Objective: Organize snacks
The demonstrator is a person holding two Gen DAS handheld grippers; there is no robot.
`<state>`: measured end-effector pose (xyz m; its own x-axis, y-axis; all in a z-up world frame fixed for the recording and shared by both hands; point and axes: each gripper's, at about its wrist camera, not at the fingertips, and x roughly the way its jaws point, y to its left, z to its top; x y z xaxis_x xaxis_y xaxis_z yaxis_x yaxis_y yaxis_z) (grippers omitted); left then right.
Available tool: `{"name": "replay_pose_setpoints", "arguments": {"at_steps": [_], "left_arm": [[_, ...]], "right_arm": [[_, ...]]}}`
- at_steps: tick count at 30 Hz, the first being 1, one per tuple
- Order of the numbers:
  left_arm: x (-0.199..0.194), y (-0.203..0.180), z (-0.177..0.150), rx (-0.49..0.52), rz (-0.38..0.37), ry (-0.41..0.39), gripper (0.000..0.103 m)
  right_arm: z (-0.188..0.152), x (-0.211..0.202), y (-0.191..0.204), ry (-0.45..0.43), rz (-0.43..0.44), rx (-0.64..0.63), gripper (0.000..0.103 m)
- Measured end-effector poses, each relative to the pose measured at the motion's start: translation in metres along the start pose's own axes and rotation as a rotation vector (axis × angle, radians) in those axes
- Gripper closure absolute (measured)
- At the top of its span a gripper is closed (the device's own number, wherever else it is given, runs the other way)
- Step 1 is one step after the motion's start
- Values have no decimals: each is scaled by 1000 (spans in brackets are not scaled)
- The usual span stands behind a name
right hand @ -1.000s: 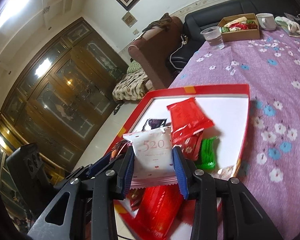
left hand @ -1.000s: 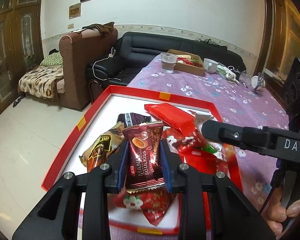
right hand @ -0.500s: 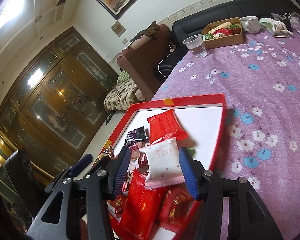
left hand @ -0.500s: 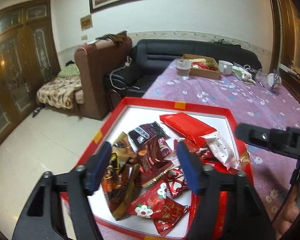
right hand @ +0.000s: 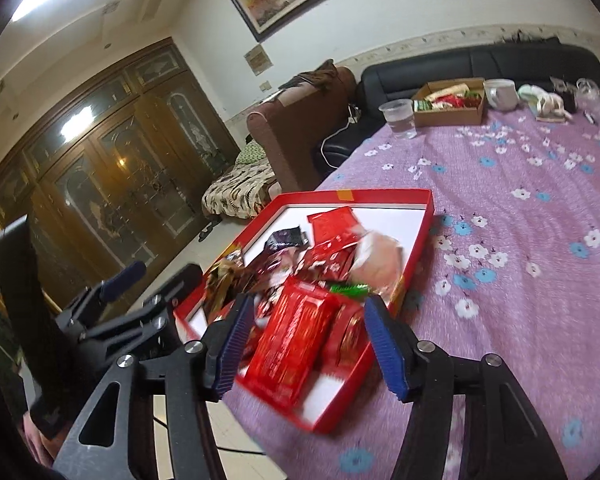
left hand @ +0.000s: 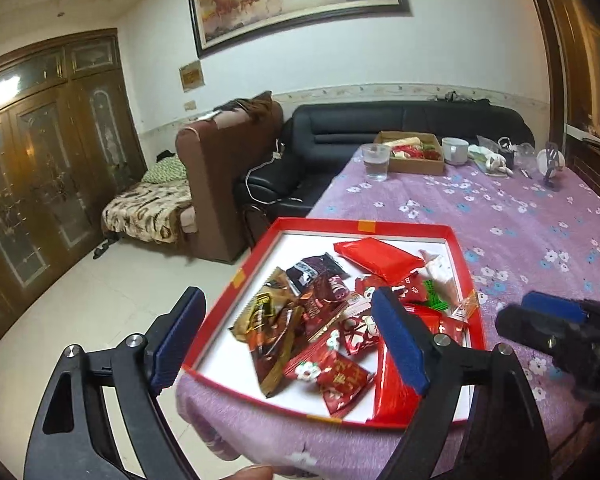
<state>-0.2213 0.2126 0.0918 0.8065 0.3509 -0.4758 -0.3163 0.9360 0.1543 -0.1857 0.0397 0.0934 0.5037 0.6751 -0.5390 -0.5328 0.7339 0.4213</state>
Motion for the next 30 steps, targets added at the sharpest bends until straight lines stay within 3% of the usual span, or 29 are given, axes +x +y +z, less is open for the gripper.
{"name": "replay_pose_setpoints", "arguments": {"at_steps": [8,30], "left_arm": [[-26,10,-4,-34,-15,-10,13],[-72,18,-14,-40,40,-54,13]], "right_arm": [[-21,-27,25,-34,-23,-99,37],[-30,-63,52,-87,-8,-150,35]]}}
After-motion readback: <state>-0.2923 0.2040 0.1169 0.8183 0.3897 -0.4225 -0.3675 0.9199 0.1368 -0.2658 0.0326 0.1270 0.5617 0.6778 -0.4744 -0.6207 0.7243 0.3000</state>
